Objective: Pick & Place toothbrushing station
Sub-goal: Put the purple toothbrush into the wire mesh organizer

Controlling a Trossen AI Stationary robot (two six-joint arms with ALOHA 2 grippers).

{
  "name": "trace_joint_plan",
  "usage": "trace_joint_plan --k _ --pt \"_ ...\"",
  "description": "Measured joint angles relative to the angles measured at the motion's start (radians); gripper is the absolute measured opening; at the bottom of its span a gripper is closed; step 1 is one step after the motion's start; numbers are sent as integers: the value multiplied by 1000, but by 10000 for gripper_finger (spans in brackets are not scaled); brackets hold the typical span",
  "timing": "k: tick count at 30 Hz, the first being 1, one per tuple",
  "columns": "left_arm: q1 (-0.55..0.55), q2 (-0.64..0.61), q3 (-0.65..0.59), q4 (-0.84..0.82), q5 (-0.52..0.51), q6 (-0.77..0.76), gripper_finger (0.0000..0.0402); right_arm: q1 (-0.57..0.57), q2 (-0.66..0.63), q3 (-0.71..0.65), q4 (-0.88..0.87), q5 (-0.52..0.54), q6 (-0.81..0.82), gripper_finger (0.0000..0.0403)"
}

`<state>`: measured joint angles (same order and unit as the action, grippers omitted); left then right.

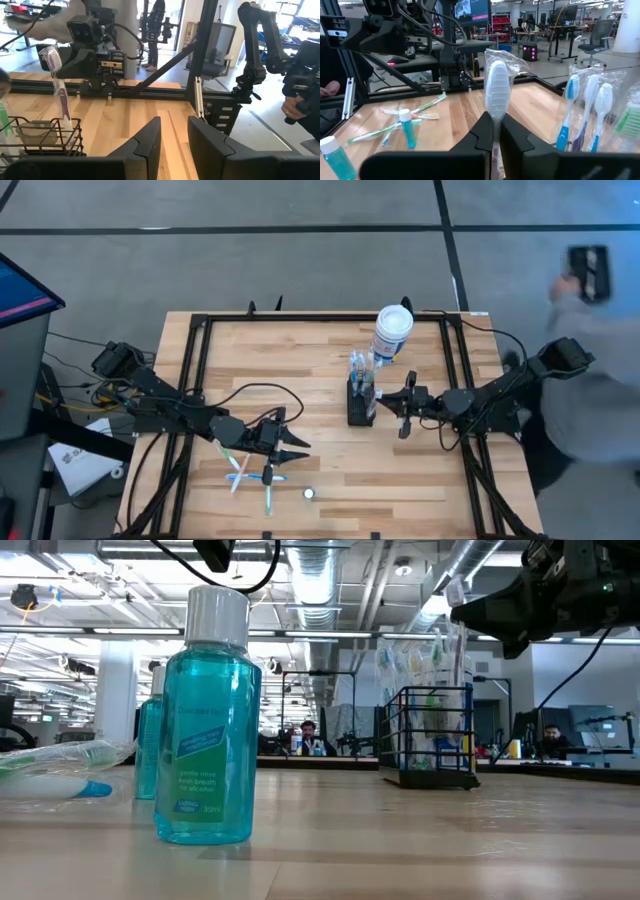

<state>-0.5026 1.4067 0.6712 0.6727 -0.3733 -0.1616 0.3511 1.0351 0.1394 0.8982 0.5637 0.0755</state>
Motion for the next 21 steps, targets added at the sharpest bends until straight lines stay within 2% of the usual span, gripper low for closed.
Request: trace_joint_plan --k 10,21 --pt "0 0 0 0 0 0 91 -1 1 0 -28 -1 4 41" --pt "0 0 0 0 0 0 91 0 1 0 -30 -17 2 48"
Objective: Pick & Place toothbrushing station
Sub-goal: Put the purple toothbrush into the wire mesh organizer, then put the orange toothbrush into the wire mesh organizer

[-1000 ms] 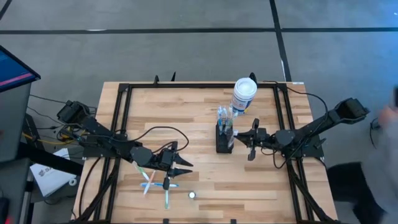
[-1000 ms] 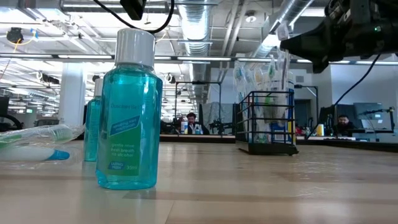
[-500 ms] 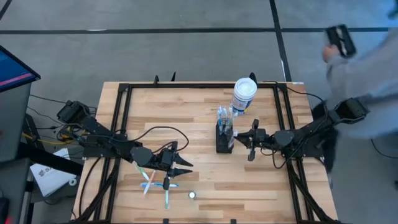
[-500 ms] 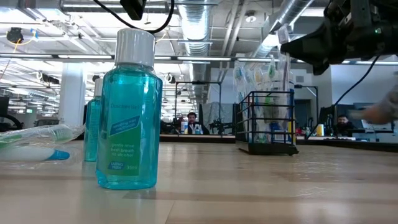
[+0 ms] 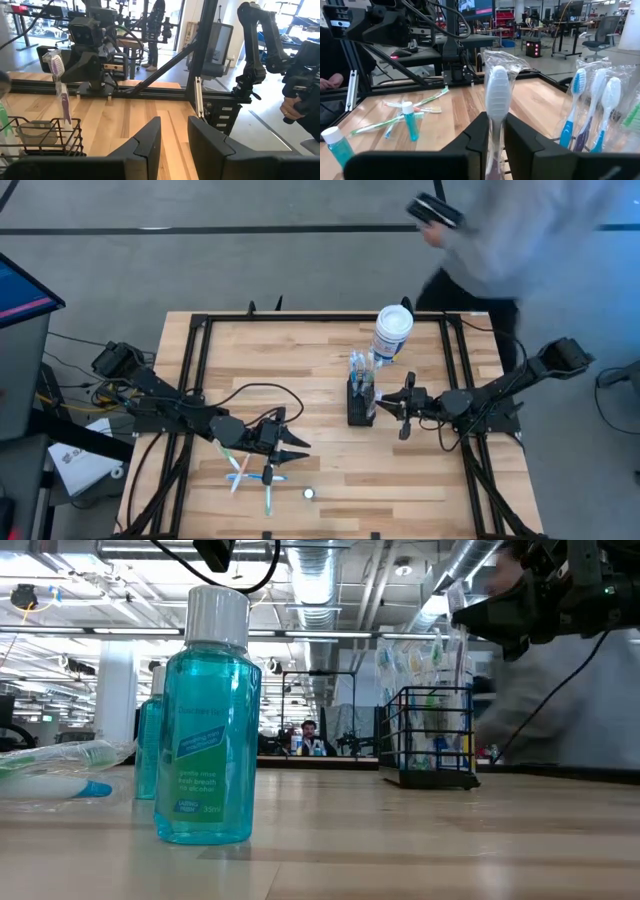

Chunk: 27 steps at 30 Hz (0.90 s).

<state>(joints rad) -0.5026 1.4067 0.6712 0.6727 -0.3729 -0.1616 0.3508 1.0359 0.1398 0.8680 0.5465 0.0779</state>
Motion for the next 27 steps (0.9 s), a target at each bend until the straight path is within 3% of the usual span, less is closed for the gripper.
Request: trace_joint_plan --k 16,27 --pt "0 0 0 0 0 0 91 0 -3 0 47 -22 -33 155" --pt "-10 0 0 -3 7 -64 91 8 -4 21 117 -18 -117 162"
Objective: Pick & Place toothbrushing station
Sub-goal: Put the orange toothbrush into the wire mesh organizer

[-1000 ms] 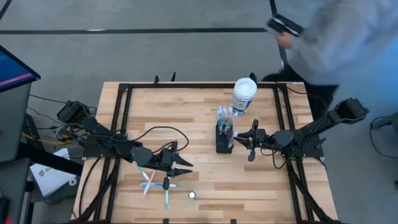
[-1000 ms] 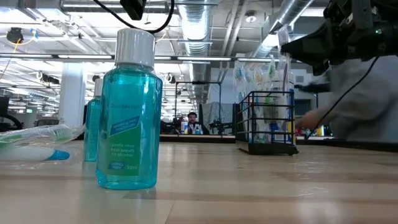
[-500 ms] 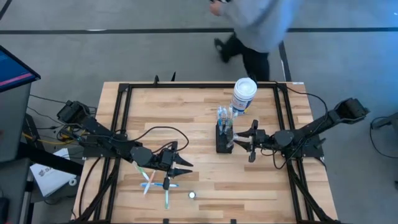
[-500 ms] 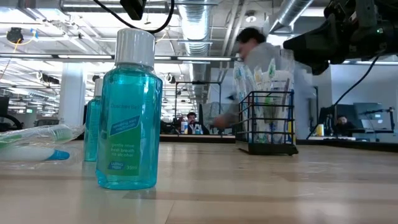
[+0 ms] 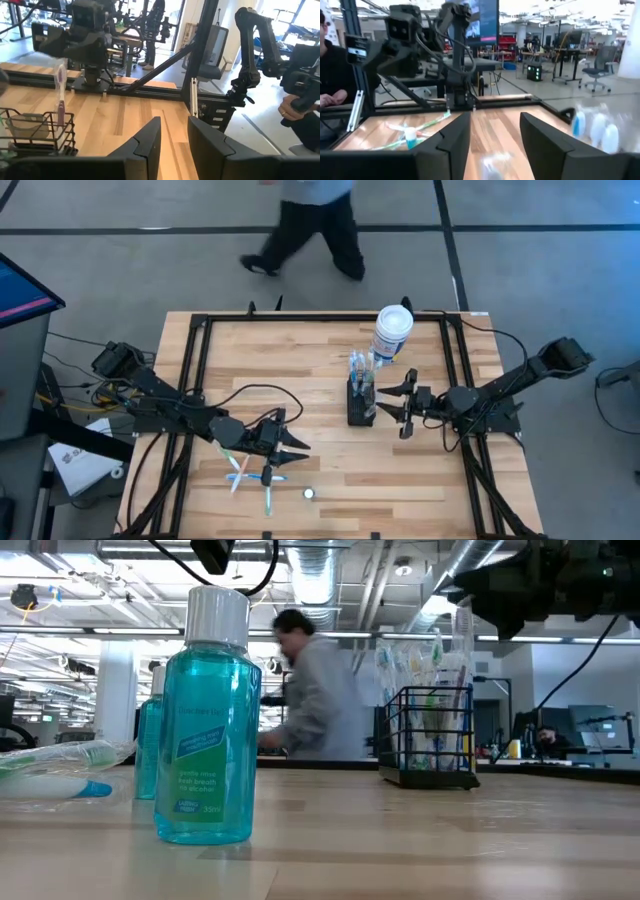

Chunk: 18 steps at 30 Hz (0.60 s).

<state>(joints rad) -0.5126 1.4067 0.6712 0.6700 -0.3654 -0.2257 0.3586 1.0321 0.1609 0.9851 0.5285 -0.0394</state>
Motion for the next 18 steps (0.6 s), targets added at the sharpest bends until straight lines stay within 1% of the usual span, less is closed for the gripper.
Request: trace_joint_plan --k 5,8,12,15,18 --pt "-48 -3 0 -7 -8 -25 91 48 0 50 -9 0 -76 157" --pt "-90 -27 2 -57 -62 -68 91 83 0 73 -12 17 -104 154" --pt "-160 -88 1 -244 -162 -199 89 131 0 115 -76 97 -129 151" --pt "-207 -143 1 -400 -235 -344 79 160 0 160 -147 129 -129 149" --pt "-242 -186 1 -519 -249 -502 62 178 0 205 -229 130 -128 148"
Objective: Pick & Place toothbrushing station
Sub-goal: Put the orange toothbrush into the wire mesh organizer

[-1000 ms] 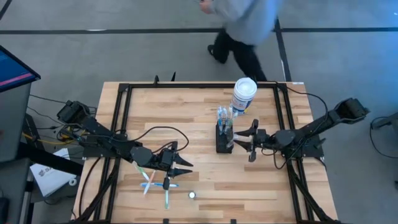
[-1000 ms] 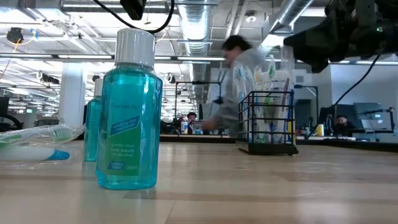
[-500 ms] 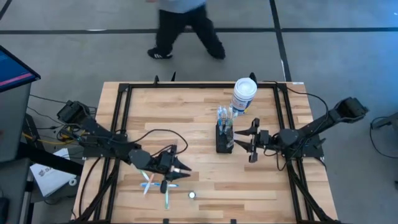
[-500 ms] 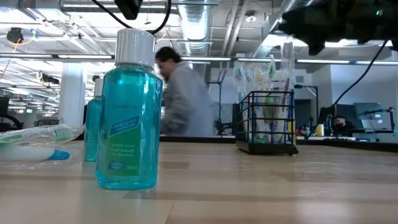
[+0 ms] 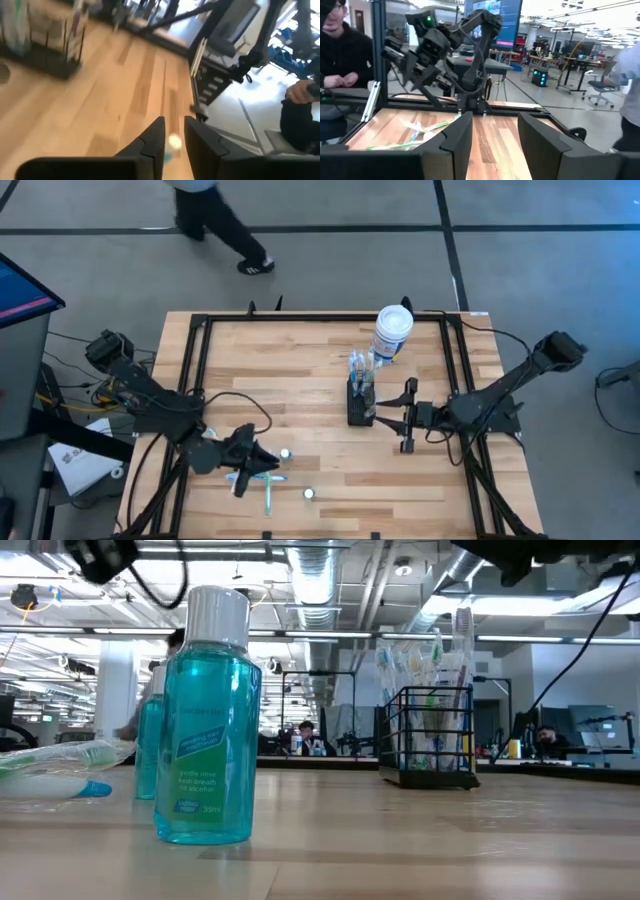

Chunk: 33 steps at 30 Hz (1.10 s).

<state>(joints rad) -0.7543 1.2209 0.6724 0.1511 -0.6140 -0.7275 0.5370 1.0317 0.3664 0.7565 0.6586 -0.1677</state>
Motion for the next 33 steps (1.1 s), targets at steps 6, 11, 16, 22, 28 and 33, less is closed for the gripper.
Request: trace_joint_plan --k 6,11,16,22,28,33 --pt "-41 -25 0 -189 69 -248 35 12 2 62 -115 1 38 145" --pt "-40 -16 0 -307 212 -476 37 12 2 72 -160 1 63 138" --pt "-35 -6 -1 -416 286 -576 49 12 2 72 -170 1 63 133" --pt "-30 -6 -1 -474 305 -594 71 12 2 72 -169 1 63 133" --pt "14 2 -1 -627 327 -632 89 12 2 72 -169 1 63 131" --pt "66 2 -1 -635 351 -638 104 12 2 72 -173 1 63 128"
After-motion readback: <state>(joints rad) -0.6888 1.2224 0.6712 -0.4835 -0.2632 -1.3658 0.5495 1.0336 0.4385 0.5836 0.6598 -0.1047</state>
